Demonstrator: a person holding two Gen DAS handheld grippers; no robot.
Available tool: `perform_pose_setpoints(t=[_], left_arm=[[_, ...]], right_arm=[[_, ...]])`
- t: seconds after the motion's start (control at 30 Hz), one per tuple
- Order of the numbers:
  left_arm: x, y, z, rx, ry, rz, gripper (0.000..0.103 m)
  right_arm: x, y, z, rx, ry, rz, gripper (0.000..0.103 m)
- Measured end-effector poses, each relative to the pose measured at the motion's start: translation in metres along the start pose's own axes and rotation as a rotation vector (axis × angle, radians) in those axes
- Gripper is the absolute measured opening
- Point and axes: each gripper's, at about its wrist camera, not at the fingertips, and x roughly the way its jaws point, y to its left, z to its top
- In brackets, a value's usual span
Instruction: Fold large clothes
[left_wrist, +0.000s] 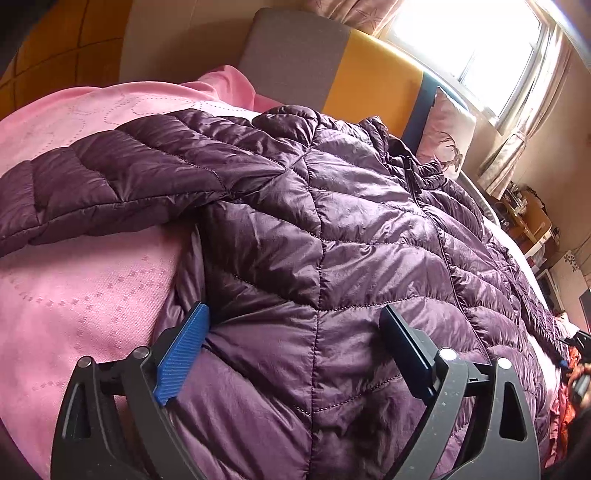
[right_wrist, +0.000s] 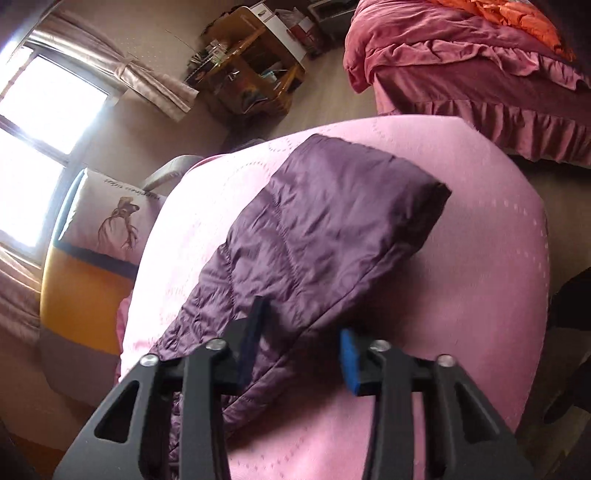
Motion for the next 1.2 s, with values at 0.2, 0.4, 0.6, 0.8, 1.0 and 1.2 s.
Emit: perform_pose_setpoints(t=[0.2, 0.4, 0.6, 0.8, 1.0, 1.2], left_arm=[[0.002, -0.002, 0.0, 0.012, 0.007, -0.005, 0.096], [0.002, -0.002, -0.001, 0.013, 0.007, -0.01, 0.097], [0.001, 0.001, 0.0, -0.002, 0.003, -0.03, 0.097], [-0.017, 0.0, 0.009, -0.003, 0.014, -0.038, 0.097], [-0.049, -0.008, 0.032, 0.007, -0.054, -0.156, 0.097], [-0.026, -0.03, 0.063, -0.036, -0.014, -0.269, 0.097]], right_arm=[[-0.036, 0.078, -0.015, -0.277, -0.095, 0.051, 0.012], [-0.057, 0.206, -0.107, -0.644, -0.062, 0.29, 0.012], [-0.043, 0.304, -0.261, -0.881, 0.16, 0.486, 0.012], [-0.023, 0.35, -0.401, -1.058, 0.373, 0.59, 0.016], [-0.028, 0.337, -0.433, -1.061, 0.426, 0.66, 0.069], [-0.016, 0.258, -0.386, -0.902, 0.452, 0.593, 0.084]])
